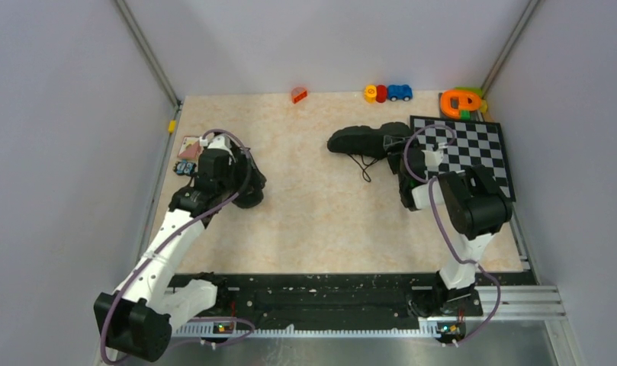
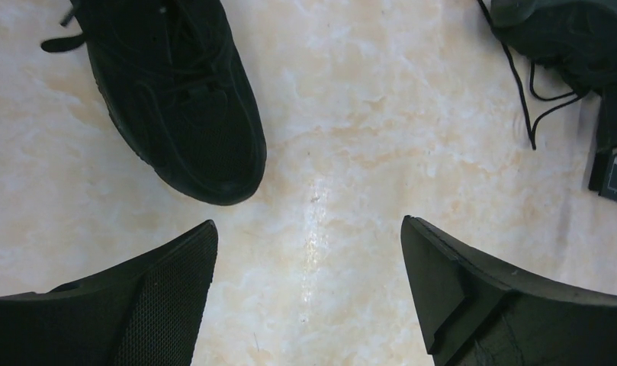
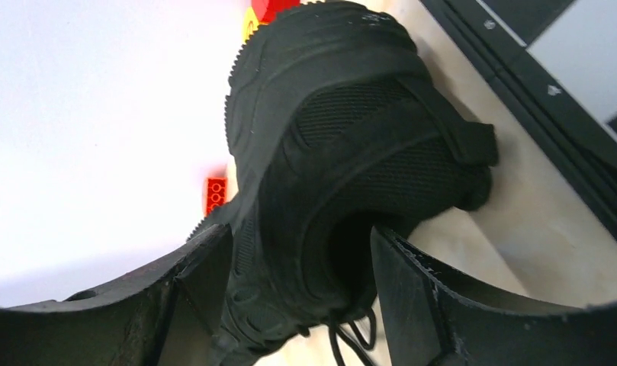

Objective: Tie the shoes
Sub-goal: Pick up the shoe at the center of the board.

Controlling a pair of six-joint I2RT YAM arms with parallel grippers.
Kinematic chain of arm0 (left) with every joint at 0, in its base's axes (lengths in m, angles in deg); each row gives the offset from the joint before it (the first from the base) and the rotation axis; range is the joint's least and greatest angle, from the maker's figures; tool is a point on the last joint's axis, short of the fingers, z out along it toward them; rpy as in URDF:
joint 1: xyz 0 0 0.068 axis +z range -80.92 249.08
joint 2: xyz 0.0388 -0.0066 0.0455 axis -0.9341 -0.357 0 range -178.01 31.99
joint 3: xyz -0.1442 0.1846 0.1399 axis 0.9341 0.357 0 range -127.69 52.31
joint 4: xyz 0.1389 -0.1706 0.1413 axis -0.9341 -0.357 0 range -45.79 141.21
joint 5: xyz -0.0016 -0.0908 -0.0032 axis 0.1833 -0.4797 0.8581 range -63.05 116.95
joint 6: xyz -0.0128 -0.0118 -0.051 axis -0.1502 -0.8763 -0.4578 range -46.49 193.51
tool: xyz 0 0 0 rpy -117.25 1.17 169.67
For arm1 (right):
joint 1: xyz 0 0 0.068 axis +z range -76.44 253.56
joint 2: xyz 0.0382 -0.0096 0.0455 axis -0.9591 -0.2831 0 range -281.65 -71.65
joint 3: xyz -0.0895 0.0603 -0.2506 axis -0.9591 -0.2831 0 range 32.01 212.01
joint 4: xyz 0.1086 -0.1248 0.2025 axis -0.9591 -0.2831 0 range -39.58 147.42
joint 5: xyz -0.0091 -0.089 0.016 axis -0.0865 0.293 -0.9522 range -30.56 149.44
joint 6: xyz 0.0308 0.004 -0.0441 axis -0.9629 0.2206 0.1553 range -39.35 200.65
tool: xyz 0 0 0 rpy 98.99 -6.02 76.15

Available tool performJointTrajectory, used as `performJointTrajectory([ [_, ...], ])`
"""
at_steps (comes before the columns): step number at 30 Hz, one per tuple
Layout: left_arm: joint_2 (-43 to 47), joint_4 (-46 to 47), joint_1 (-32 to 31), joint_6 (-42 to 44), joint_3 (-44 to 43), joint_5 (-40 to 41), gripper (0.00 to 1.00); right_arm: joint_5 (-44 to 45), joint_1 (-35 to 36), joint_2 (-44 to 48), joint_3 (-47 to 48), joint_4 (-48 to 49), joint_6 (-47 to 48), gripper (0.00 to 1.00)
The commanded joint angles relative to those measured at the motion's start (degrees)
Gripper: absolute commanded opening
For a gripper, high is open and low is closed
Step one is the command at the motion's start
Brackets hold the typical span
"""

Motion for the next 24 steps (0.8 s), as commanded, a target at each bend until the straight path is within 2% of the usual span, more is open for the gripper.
performJointTrajectory([
  [1, 1.59, 1.12, -0.40, 0.57, 1.93, -3.63, 0.93, -0.89, -0.74, -3.22, 4.85, 7.07, -0.30, 0.63],
  [3, 2.05, 0.32, -0.35, 1.61, 1.51, -1.52, 0.93, -1.80, -0.74, -4.35, 5.57, 9.09, -0.41, 0.47],
  [6, 2.50, -1.41, -0.40, 2.37, 0.95, -1.09, 0.94, -2.94, -0.73, -3.62, 5.20, 11.78, 0.46, 0.13],
  [8, 3.00, -1.81, -0.39, 2.60, 1.18, -1.34, 0.94, -2.73, -0.72, -1.22, 5.01, 9.29, 1.72, 0.00],
  [9, 3.34, -1.82, -0.40, 2.70, 1.29, -1.57, 0.94, -3.16, -0.69, 0.40, 5.26, 7.81, 2.90, 0.00],
  [12, 4.37, -1.61, -0.40, 3.31, 1.60, -1.82, 0.94, -8.09, -0.89, 5.68, 9.75, -6.03, 9.55, 0.00],
  [16, 6.46, 0.06, -0.40, 3.59, 2.24, -2.22, 0.94, -15.19, -0.85, 11.81, 21.47, -31.23, 20.81, 0.00],
  [20, 7.18, 1.77, -0.44, 3.19, 3.53, -4.92, 0.95, -22.45, -0.86, 14.06, 32.81, -55.85, 30.45, 0.00],
  [24, 6.19, 1.78, -0.40, 3.20, 3.11, -6.11, 0.94, -30.12, -0.86, 17.03, 37.64, -70.18, 38.92, 0.00],
])
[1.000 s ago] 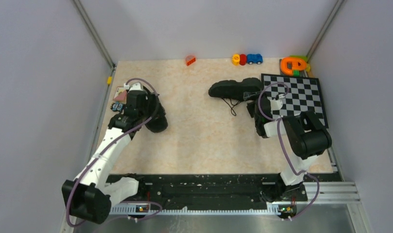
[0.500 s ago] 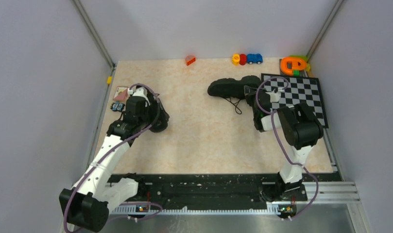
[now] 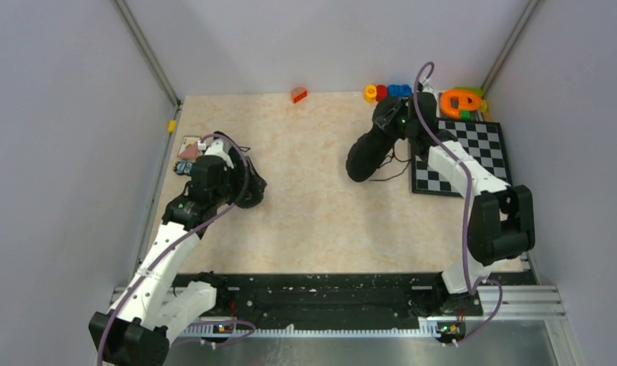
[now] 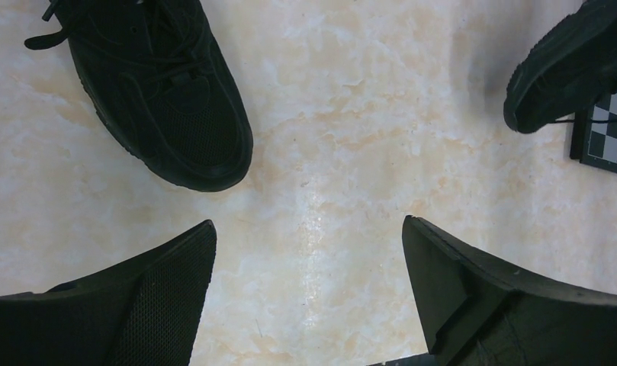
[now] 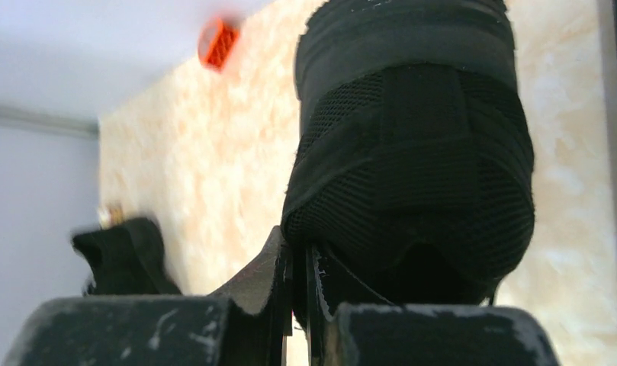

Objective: Tie the shoes
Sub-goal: Pick up the shoe at the center of the board, then place the shoe at the center of the board.

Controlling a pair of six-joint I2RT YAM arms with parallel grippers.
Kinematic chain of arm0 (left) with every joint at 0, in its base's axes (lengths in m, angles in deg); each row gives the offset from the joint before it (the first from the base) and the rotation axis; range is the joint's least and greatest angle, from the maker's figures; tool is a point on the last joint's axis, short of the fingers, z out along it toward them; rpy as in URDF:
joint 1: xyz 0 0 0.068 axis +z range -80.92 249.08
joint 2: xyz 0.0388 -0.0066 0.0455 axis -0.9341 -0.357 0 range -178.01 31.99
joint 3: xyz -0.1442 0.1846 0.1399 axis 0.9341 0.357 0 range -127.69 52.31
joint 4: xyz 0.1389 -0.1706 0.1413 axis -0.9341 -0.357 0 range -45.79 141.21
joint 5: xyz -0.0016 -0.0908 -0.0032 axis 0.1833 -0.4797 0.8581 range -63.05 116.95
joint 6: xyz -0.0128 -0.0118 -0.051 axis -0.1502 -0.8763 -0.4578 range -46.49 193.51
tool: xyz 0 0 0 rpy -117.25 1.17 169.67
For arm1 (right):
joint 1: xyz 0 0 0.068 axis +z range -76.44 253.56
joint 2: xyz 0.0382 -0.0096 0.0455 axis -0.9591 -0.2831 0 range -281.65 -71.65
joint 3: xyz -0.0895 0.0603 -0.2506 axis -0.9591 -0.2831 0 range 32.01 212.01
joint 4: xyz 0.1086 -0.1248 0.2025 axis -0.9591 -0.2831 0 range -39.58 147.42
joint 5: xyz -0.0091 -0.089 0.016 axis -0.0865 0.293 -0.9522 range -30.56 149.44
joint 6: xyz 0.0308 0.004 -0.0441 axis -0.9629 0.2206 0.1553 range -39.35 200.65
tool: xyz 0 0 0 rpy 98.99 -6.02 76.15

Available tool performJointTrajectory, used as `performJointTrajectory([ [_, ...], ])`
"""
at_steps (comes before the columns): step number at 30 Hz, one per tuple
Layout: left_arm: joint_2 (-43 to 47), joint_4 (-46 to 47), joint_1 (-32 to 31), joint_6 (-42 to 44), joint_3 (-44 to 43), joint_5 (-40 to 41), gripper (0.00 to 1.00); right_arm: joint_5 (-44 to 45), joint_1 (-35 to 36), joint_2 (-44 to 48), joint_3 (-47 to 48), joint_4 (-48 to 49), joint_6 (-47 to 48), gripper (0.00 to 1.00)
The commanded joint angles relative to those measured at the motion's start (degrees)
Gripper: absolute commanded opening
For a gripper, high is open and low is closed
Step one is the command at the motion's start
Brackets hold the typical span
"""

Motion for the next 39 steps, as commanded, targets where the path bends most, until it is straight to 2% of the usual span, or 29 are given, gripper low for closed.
performJointTrajectory([
  [1, -0.44, 2.77, -0.14, 0.65, 0.00, -3.11, 0.95, -13.75, -0.20, 6.82, 6.76, -21.81, 13.42, 0.00],
  [5, -0.82, 2.72, -0.17, 0.07, 0.13, -5.71, 0.94, -19.52, -0.22, 11.80, 8.37, -35.97, 21.11, 0.00],
  [7, -1.04, 2.83, -0.18, 0.01, 0.52, -6.90, 0.89, -18.31, -0.16, 13.16, 10.40, -44.66, 24.58, 0.00],
  [10, -1.37, 2.81, -0.43, -0.31, 1.00, -8.24, 0.88, -16.32, 0.02, 13.83, 13.93, -56.48, 28.57, 0.00],
  [13, -1.38, 3.23, -0.77, -0.67, 1.89, -9.11, 0.88, -14.92, 1.31, 14.69, 15.44, -61.23, 28.88, 0.00],
  [18, -1.30, 4.30, -1.04, -1.50, 3.58, -10.36, 0.88, -12.62, 8.54, 12.65, 14.03, -57.59, 24.35, 0.00],
  [22, -1.30, 5.26, -1.44, -2.37, 4.71, -10.96, 0.89, -11.30, 14.91, 9.43, 8.52, -43.66, 16.30, 0.00],
  [26, -1.99, 7.28, -2.03, -3.44, 5.97, -12.44, 0.89, -8.23, 18.58, 2.27, 8.91, -35.67, 12.54, 0.00],
  [27, -2.33, 7.48, -2.29, -3.55, 6.11, -12.69, 0.89, -8.31, 19.00, 0.75, 9.51, -33.83, 11.86, 0.07],
  [30, -3.32, 7.85, -3.36, -3.24, 6.26, -13.14, 0.89, -9.72, 20.12, -2.21, 10.39, -28.50, 9.94, 0.42],
  [31, -3.56, 7.98, -3.80, -3.10, 6.32, -13.15, 0.90, -10.60, 20.35, -2.63, 11.07, -27.92, 9.70, 0.48],
  [33, -3.99, 8.43, -4.47, -2.88, 6.48, -13.28, 0.91, -11.22, 20.69, -1.85, 11.76, -27.00, 9.62, 0.55],
  [39, -4.99, 14.57, -8.40, -1.84, 7.83, -15.24, 0.91, -10.10, 20.70, 6.85, 11.61, -30.45, 17.70, 0.60],
])
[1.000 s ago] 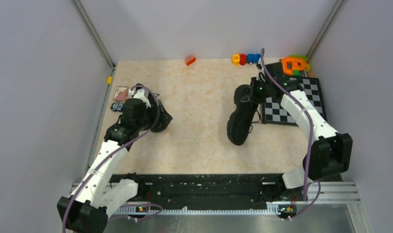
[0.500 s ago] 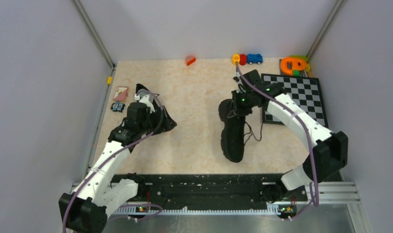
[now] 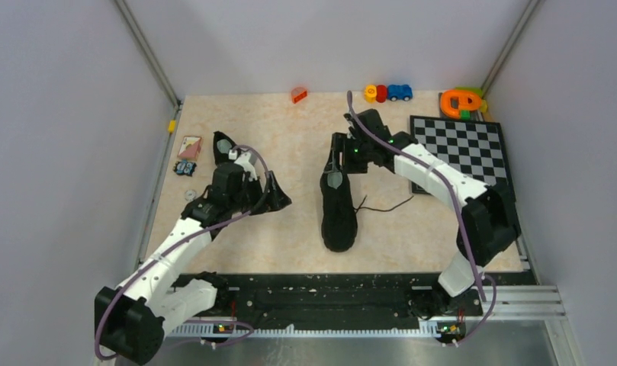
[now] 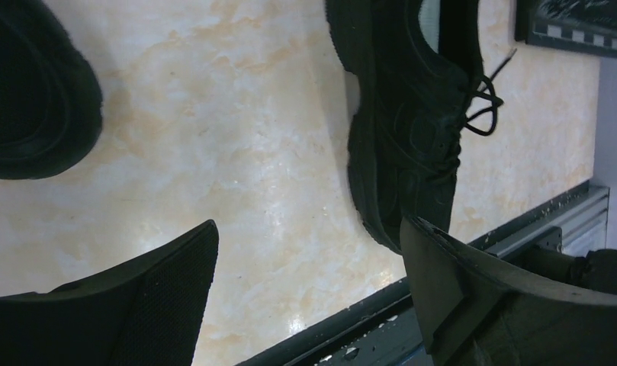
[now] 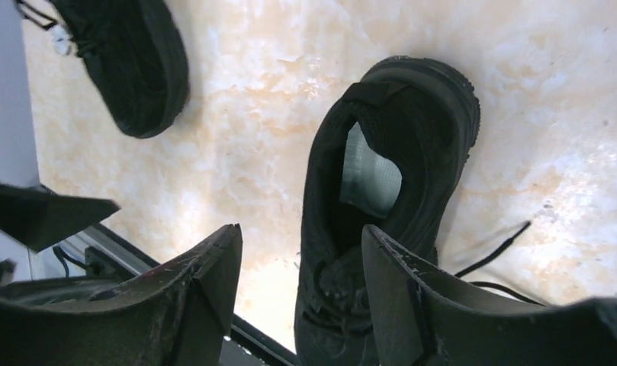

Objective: Tie the shoes
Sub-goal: Place the shoe at the center of the board, then cross the shoelace with the shoelace.

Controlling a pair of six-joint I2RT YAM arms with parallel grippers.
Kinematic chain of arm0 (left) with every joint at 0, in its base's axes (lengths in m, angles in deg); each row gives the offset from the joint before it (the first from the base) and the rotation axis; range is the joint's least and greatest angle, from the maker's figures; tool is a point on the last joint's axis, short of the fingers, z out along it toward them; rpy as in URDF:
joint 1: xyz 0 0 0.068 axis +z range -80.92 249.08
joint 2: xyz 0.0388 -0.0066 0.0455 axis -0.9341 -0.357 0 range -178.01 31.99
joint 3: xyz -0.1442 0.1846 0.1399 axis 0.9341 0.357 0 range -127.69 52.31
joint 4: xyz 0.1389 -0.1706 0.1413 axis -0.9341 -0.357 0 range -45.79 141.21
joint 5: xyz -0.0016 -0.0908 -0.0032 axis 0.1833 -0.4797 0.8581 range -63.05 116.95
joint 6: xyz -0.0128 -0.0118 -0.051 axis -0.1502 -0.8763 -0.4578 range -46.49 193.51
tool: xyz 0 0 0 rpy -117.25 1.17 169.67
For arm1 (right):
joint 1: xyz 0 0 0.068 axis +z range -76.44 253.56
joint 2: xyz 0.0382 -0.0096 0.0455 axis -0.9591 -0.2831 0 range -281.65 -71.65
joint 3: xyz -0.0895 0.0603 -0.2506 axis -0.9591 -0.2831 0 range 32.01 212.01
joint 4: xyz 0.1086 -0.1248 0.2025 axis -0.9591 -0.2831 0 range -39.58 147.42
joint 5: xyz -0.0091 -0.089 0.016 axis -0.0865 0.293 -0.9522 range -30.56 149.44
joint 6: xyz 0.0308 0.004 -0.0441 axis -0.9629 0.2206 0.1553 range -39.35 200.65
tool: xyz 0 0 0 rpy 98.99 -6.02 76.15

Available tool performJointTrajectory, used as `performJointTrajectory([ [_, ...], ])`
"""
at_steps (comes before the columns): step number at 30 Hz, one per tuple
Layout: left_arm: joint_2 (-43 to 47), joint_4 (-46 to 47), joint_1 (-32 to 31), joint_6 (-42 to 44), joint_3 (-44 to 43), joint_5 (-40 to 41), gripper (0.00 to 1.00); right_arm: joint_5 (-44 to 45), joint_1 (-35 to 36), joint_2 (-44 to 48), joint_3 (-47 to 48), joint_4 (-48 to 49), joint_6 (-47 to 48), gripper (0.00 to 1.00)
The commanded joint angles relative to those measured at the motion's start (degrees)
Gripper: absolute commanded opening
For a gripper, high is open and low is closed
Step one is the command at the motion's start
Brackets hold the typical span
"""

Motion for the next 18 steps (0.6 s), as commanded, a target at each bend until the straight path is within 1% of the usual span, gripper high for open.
performJointTrajectory([
  [1, -1.01, 8.85, -3.58, 1.39, 0.99, -2.48, 0.90, 0.57, 0.68, 11.83, 0.67, 1.21, 7.63, 0.63],
  [3, -1.99, 12.79, -5.80, 2.91, 1.09, -3.15, 0.88, 1.17, 0.68, 17.68, -4.60, 3.77, 11.02, 0.73],
  [6, -4.07, 18.29, -9.15, 7.34, 0.70, -3.64, 0.83, 4.40, 0.55, 27.84, -16.11, 8.98, 14.23, 0.91],
  [7, -4.93, 19.95, -10.19, 8.97, 0.47, -3.38, 0.82, 5.54, 0.32, 31.12, -20.16, 10.74, 14.52, 0.94],
  [9, -6.38, 23.94, -11.94, 13.20, 0.08, -3.72, 0.77, 6.22, -0.67, 36.00, -26.33, 12.52, 12.72, 0.98],
  [12, -7.90, 30.01, -14.38, 20.58, -0.39, -2.99, 0.76, 6.02, -1.34, 40.33, -33.10, 13.34, 9.87, 0.99],
  [14, -9.17, 32.88, -15.04, 27.60, -0.61, -6.06, 0.77, 6.16, -1.35, 42.56, -36.87, 14.14, 9.10, 0.99],
  [15, -9.86, 33.32, -15.25, 31.61, -1.19, -8.07, 0.76, 6.51, -1.35, 43.45, -38.74, 14.89, 9.30, 0.96],
  [18, -12.74, 32.12, -15.38, 39.85, -4.28, -8.93, 0.77, 7.04, -1.35, 44.93, -43.70, 17.38, 13.40, 0.80],
])
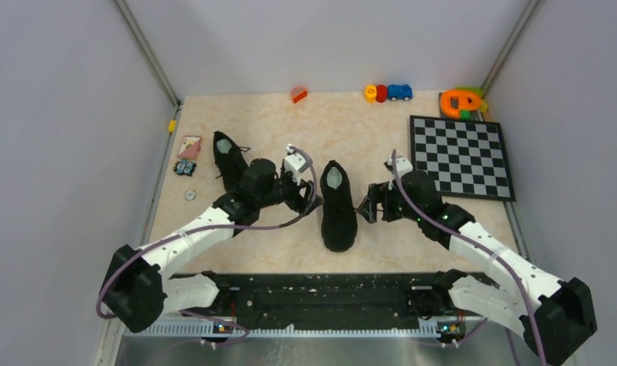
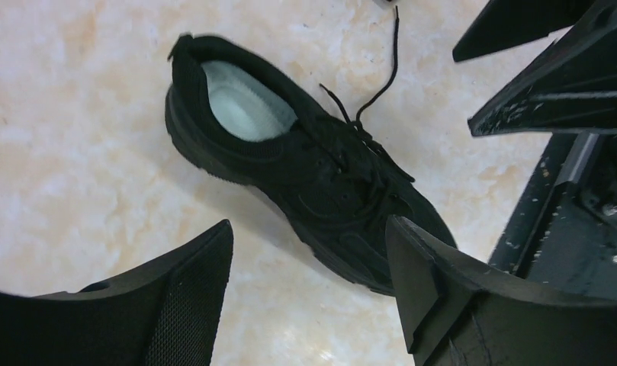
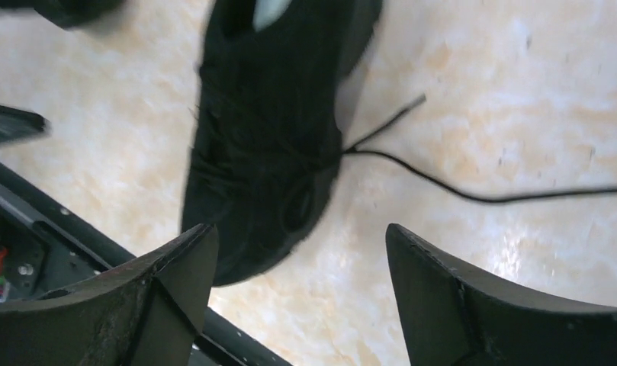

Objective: Tie the shoes
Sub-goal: Cross the shoelace with the shoelace.

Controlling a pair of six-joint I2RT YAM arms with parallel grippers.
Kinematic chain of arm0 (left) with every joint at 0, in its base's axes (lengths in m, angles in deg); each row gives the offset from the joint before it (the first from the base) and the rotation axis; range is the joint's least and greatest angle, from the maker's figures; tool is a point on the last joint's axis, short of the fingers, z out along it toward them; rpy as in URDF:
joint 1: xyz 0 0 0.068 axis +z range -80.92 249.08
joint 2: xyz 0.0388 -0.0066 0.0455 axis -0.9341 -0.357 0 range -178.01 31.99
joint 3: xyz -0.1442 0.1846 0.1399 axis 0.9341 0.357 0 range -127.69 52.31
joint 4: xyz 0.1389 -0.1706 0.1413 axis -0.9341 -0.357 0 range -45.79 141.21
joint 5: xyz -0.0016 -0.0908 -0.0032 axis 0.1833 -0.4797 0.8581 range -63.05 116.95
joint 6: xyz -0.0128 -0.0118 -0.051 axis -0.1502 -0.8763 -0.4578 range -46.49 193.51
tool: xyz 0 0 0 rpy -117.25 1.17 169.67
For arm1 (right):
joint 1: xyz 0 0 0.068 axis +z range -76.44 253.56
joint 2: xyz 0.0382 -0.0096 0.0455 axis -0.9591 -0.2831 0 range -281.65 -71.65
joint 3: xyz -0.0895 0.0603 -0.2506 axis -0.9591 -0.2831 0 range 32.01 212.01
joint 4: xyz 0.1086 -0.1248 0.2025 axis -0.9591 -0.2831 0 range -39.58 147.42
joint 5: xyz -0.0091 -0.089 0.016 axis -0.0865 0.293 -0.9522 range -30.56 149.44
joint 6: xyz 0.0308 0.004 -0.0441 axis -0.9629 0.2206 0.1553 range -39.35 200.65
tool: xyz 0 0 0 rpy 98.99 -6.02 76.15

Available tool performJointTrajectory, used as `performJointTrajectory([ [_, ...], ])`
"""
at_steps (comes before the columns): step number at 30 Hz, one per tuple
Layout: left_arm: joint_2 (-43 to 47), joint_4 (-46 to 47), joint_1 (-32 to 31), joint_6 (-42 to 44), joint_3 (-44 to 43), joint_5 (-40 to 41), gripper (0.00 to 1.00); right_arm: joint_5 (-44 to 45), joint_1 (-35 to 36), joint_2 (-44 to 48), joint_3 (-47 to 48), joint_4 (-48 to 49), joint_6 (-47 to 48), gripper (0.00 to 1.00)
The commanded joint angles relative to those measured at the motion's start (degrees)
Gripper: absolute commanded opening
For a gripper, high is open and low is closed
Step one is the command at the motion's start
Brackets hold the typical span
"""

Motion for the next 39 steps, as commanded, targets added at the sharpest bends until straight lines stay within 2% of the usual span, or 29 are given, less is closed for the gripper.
performJointTrajectory([
  [1, -4.04, 4.49, -0.26, 18.00, -5.83, -4.35, 0.77, 2.37, -0.41, 2.68, -5.35, 5.46, 5.06, 0.74],
  [3, -6.32, 1.34, -0.24, 23.76, -8.57, -6.80, 0.77, 2.20, -0.41, 2.25, -7.63, 7.63, 8.66, 0.65],
  [6, -9.41, -1.30, -0.23, 29.93, -11.66, -7.73, 0.76, 0.17, -0.41, 0.70, -10.37, 11.77, 12.29, 0.63],
  [8, -11.07, -1.36, -0.23, 32.74, -13.04, -7.69, 0.75, 1.95, -0.41, -2.53, -9.13, 10.69, 11.95, 0.57],
  [12, -13.62, -2.83, -0.23, 36.41, -15.05, -8.28, 0.72, 3.21, -0.41, -11.12, -2.64, 4.11, 16.48, 0.73],
  [17, -14.55, -2.07, -0.23, 37.46, -15.23, -9.47, 0.71, 4.65, -0.32, -16.81, -0.40, 6.33, 21.04, 0.75],
  [21, -14.95, -0.42, -0.14, 38.51, -14.72, -11.15, 0.70, 6.13, -0.32, -22.28, 1.79, 7.78, 25.93, 0.71],
  [24, -15.38, -0.48, -0.17, 39.38, -14.58, -10.79, 0.70, 5.92, -0.41, -27.13, 4.89, 6.45, 29.00, 0.59],
  [29, -15.33, -0.31, -0.15, 40.11, -14.20, -9.94, 0.70, 5.83, -0.38, -32.15, 5.92, 8.45, 29.48, 0.54],
  [30, -15.31, -0.04, -0.13, 40.03, -14.08, -10.08, 0.70, 5.87, -0.45, -32.52, 5.89, 9.03, 29.39, 0.47],
  [31, -15.32, -0.04, -0.16, 40.09, -14.08, -10.37, 0.69, 5.83, -0.60, -32.72, 5.95, 9.10, 29.31, 0.36],
  [33, -15.40, -0.40, -0.08, 40.48, -14.05, -10.88, 0.69, 2.92, -1.73, -32.28, 6.09, 8.91, 28.67, 0.02],
  [36, -15.95, -1.34, -0.13, 42.49, -14.31, -11.39, 0.69, -3.04, -4.84, -26.98, 3.99, 10.79, 26.87, 0.00],
  [39, -16.57, -1.36, -0.16, 44.87, -14.53, -12.03, 0.68, -4.08, -6.67, -16.73, 0.65, 14.04, 24.72, 0.00],
])
